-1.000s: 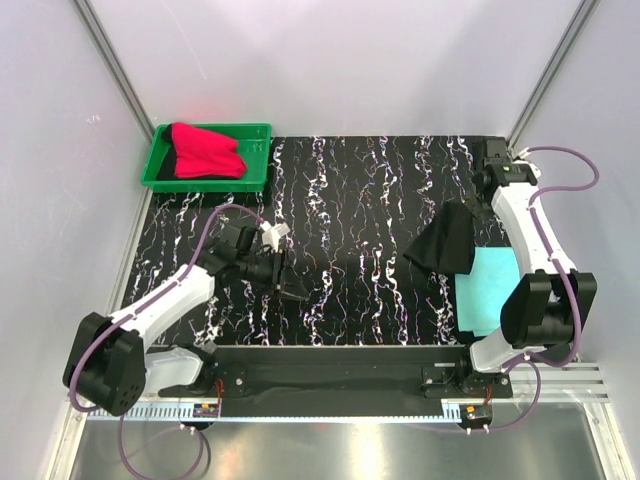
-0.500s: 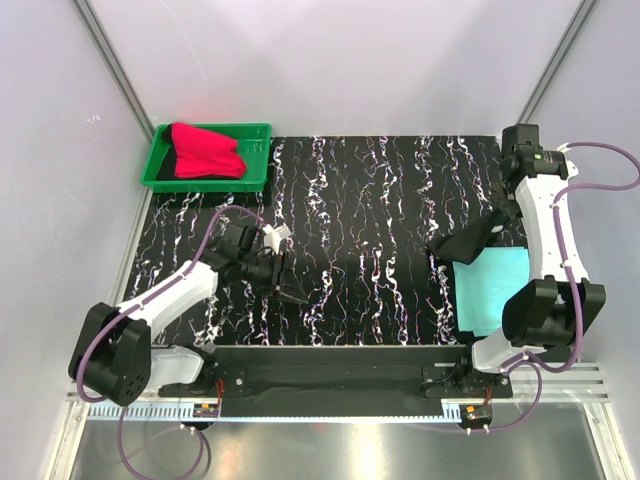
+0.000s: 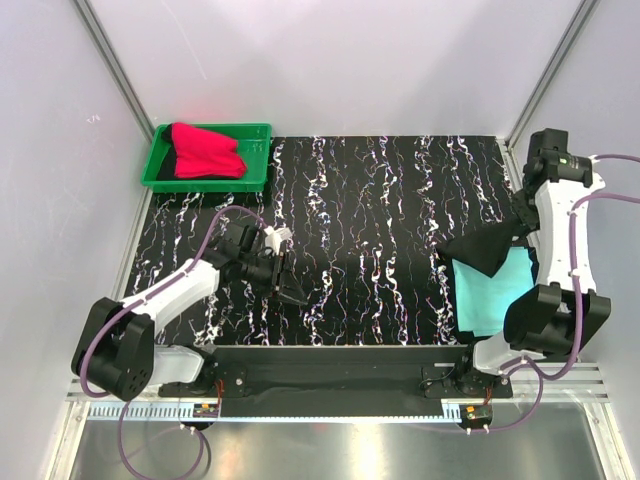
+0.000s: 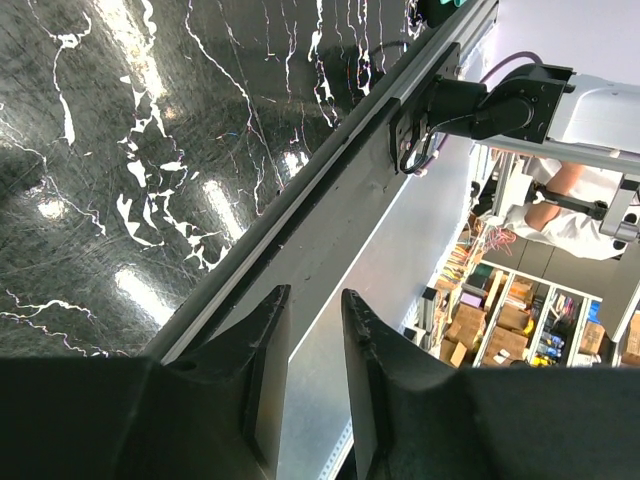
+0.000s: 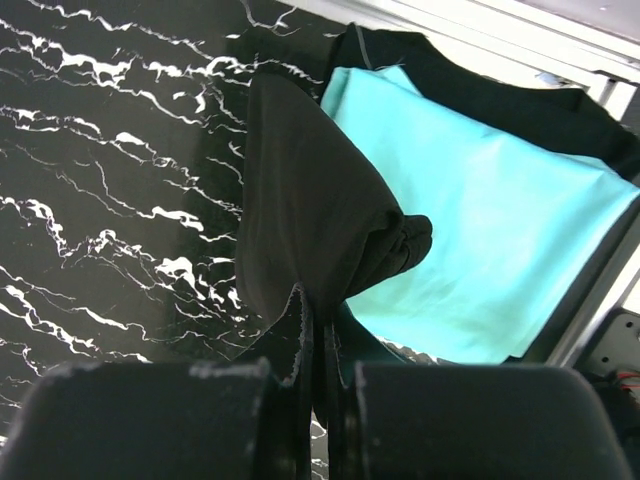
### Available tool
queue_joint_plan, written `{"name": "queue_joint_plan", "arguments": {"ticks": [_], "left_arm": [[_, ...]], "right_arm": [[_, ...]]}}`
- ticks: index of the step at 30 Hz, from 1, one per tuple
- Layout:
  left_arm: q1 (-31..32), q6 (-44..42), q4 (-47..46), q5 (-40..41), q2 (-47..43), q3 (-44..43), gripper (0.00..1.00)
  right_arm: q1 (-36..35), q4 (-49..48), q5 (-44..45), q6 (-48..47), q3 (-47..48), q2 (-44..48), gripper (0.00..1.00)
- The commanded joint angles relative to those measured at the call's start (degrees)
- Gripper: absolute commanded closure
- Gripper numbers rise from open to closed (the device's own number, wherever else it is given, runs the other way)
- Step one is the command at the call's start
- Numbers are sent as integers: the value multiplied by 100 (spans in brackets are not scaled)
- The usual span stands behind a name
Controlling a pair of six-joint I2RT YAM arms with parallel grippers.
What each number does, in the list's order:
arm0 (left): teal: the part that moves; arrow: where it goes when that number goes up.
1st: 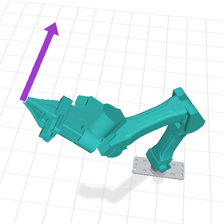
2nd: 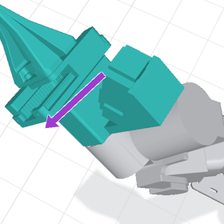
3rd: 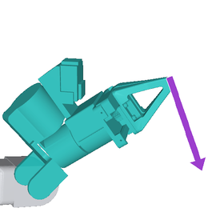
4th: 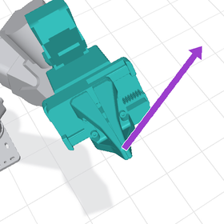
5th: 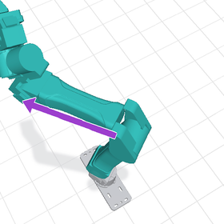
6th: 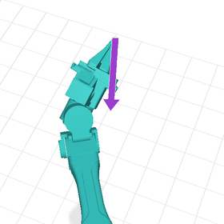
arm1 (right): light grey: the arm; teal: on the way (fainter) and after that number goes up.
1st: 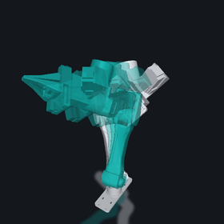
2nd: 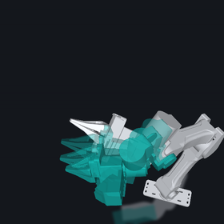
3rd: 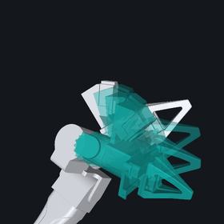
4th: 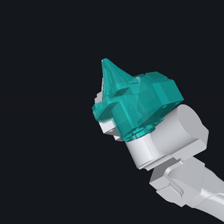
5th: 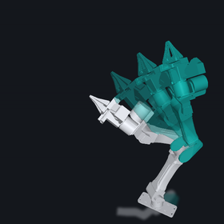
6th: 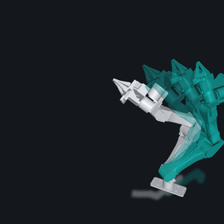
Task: Fold and stack the t-shirts
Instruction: Neatly place the folded tshirt to the corner
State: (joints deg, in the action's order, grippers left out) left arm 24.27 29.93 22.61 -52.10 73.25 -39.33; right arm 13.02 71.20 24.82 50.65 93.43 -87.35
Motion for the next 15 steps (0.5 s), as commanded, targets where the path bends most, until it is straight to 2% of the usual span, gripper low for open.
{"name": "queue_joint_plan", "arguments": {"ticks": [1, 15], "left_arm": [[-37, -110, -90, -248, 22, -66, 70], [-81, -146, -117, -389, 110, -22, 71]], "right_arm": [[175, 184, 41, -161, 246, 412, 100], [579, 219, -12, -407, -298, 921, 100]]}}
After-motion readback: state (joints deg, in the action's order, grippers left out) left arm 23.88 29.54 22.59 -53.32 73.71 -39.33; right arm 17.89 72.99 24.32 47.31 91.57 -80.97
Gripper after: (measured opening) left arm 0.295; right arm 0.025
